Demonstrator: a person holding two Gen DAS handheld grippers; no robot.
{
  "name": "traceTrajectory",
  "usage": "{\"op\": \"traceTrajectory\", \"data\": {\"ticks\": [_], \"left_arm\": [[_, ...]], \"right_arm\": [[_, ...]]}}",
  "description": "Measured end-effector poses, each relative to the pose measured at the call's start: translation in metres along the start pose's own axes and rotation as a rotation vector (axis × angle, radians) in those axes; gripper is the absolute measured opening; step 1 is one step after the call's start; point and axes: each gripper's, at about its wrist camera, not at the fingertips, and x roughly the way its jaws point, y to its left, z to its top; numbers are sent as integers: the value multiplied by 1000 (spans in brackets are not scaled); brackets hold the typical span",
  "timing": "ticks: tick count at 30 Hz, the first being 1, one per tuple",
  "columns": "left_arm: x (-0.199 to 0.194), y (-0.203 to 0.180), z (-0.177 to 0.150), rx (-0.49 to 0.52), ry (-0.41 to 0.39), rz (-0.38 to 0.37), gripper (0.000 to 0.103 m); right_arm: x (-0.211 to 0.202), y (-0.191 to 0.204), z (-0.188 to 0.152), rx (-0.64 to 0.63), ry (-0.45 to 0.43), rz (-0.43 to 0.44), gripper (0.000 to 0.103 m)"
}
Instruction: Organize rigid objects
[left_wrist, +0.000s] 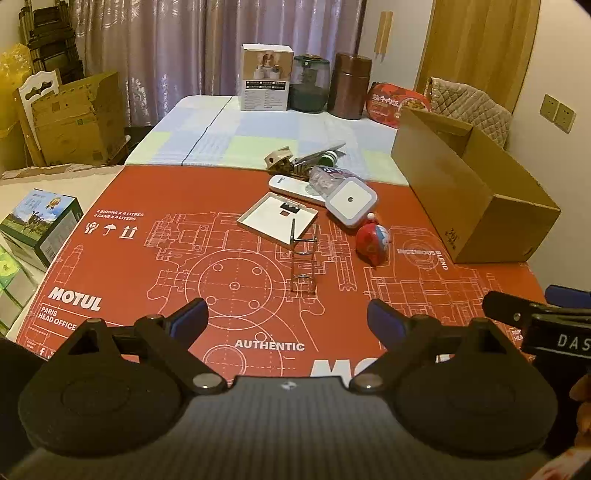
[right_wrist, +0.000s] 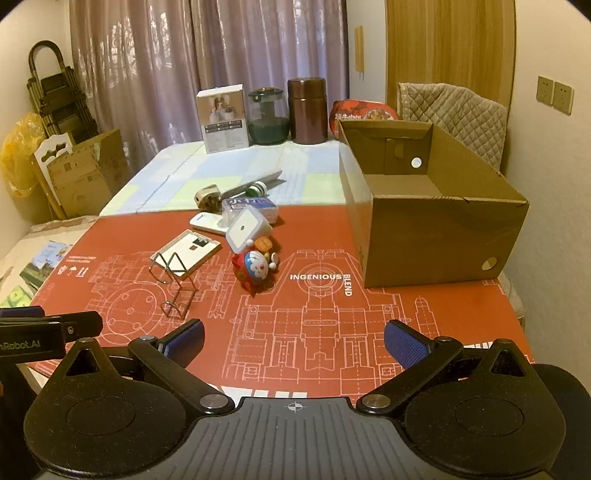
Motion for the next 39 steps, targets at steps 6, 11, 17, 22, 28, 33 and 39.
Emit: {"op": "traceTrajectory", "data": {"ticks": [6,11,17,22,28,33,39], "left_arm": [[-1,-2,-1,3,1,-7,90],[-1,-1,-2,0,1,-7,90],[0,-2,-2,-2,2,-5,90],[0,-2,-3,-2,0,-3,90],[0,-2,-4,-9,-1,2,90],[0,0,-5,-12,1,1,90],[1,0,-5,-12,1,2,90]], "right_arm": [[1,1,2,0,-4,0,101],[1,1,2,0,-3,-1,101],[1,0,2,-7,-5,-7,101],[1,0,2,-9,-5,-7,101],[1,0,2,-10,-5,-9,101],[1,1,2,-10,-5,-8,101],[2,0,1,-10,-4,-8,101]]}}
